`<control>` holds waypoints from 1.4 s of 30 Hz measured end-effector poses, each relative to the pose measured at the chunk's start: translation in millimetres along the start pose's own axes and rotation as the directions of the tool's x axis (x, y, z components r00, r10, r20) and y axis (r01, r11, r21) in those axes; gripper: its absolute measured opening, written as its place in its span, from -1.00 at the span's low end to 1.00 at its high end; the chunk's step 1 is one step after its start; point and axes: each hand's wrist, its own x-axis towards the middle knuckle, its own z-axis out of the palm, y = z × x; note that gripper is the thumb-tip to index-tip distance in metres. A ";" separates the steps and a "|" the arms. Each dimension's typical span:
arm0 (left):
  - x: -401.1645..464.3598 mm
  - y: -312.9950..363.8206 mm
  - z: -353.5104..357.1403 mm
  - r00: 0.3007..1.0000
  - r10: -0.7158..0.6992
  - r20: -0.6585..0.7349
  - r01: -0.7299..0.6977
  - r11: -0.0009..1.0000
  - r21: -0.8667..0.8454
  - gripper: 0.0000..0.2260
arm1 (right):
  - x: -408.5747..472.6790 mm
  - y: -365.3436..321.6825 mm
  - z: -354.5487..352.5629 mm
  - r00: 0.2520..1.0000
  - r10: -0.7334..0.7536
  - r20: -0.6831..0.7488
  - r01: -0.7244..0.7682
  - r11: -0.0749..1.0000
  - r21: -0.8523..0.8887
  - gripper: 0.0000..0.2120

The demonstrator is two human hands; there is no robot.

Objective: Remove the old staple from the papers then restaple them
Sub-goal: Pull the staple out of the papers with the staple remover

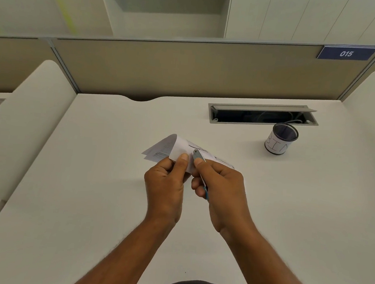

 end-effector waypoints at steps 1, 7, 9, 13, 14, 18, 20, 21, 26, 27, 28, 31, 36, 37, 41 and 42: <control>0.2 -0.5 0.1 1.000 -0.008 -0.007 0.008 1.000 -0.005 -0.74 | 0.3 -0.9 -0.4 1.000 0.030 0.008 -0.030 0.999 0.042 -0.73; 1.1 -5.5 -0.8 0.998 -0.047 -0.045 0.047 0.999 -0.004 -0.85 | 2.3 -4.0 -3.2 0.985 0.134 0.105 -0.158 0.947 0.279 -0.84; 0.7 -5.7 -1.0 0.998 -0.051 -0.045 0.050 0.999 -0.008 -0.82 | 4.1 -3.0 -3.8 0.978 0.172 0.121 -0.203 0.923 0.328 -0.89; 1.2 -3.0 -0.9 0.996 -0.063 -0.064 0.059 0.996 -0.063 -0.83 | 9.6 -2.0 -6.8 0.965 0.234 0.115 -0.261 0.876 0.406 -0.78; 1.5 -1.6 -0.8 0.996 -0.057 -0.064 0.052 0.995 -0.080 -0.83 | 11.2 -2.0 -8.7 0.965 0.236 0.110 -0.260 0.868 0.422 -0.76; 2.7 2.3 0.6 0.998 -0.021 -0.052 0.016 0.996 -0.088 -0.77 | 12.1 0.4 -13.8 0.969 0.234 0.082 -0.248 0.889 0.384 -0.74; 3.3 1.6 1.6 0.999 -0.032 -0.043 0.028 0.995 -0.092 -0.77 | 9.6 2.3 -14.1 0.983 0.173 0.053 -0.181 0.950 0.253 -0.75; 3.6 0.6 1.6 0.998 -0.039 -0.043 0.035 0.996 -0.085 -0.79 | 8.0 3.4 -13.8 0.993 0.112 0.039 -0.117 0.982 0.148 -0.75; 2.2 -3.6 -0.9 0.999 -0.032 -0.041 0.030 0.998 -0.047 -0.84 | 1.5 9.0 -10.0 0.969 -0.248 0.013 0.239 0.916 -0.323 -0.77; 1.5 -3.2 -0.9 0.999 -0.030 -0.035 0.029 0.999 -0.044 -0.81 | 0.5 9.9 -8.8 0.955 -0.297 0.016 0.281 0.884 -0.373 -0.77; 0.9 -2.6 -0.5 0.999 -0.028 -0.030 0.027 0.999 -0.034 -0.79 | 0.1 10.9 -7.5 0.943 -0.333 0.021 0.311 0.855 -0.414 -0.76; 0.9 -3.3 -0.9 0.999 -0.036 -0.036 0.035 0.999 -0.015 -0.79 | 0.2 13.5 -5.6 0.912 -0.407 0.042 0.371 0.779 -0.505 -0.75; -0.1 -5.0 -2.3 0.997 -0.041 -0.058 0.041 0.999 -0.001 -0.89 | 1.6 12.4 -3.9 0.880 -0.472 0.057 0.419 0.715 -0.560 -0.76; -0.5 -4.3 -2.2 0.998 -0.039 -0.055 0.039 0.999 -0.005 -0.87 | 1.6 12.1 -3.4 0.884 -0.464 0.057 0.414 0.720 -0.557 -0.76; -2.0 -2.8 -1.5 0.999 -0.009 -0.036 0.008 1.000 -0.011 -0.80 | 0.2 9.0 -1.6 0.918 -0.397 0.022 0.359 0.804 -0.473 -0.78; -2.3 -3.1 -1.3 0.999 0.004 -0.041 -0.004 1.000 -0.009 -0.80 | 0.0 8.1 -1.4 0.925 -0.379 0.014 0.344 0.823 -0.452 -0.80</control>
